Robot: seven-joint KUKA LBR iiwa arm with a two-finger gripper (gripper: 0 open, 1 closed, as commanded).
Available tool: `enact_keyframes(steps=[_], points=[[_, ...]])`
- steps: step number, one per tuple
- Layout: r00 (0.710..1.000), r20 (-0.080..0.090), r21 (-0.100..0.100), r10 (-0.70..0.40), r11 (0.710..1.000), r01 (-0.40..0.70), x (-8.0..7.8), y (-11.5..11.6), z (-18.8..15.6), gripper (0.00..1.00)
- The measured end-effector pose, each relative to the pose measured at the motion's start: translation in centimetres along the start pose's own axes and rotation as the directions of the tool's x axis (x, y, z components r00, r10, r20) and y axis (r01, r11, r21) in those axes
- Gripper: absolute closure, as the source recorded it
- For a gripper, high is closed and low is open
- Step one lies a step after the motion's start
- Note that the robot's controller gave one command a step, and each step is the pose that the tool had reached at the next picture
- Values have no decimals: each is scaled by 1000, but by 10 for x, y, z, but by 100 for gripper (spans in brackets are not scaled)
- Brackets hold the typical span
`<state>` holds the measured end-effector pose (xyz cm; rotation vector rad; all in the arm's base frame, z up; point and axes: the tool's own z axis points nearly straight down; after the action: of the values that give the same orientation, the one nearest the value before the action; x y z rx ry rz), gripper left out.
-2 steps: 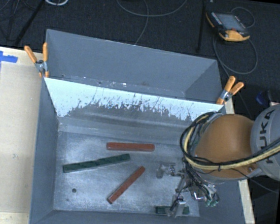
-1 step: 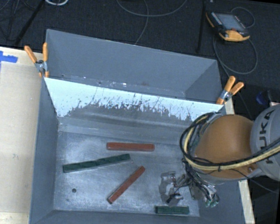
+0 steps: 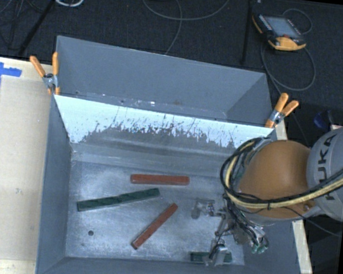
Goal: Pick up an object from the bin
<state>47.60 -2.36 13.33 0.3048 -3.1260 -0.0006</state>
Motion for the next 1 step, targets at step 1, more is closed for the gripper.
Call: enact_keyframes(steps=[1], points=[[993, 27, 8, -114, 994, 113, -2, -8, 61, 0]])
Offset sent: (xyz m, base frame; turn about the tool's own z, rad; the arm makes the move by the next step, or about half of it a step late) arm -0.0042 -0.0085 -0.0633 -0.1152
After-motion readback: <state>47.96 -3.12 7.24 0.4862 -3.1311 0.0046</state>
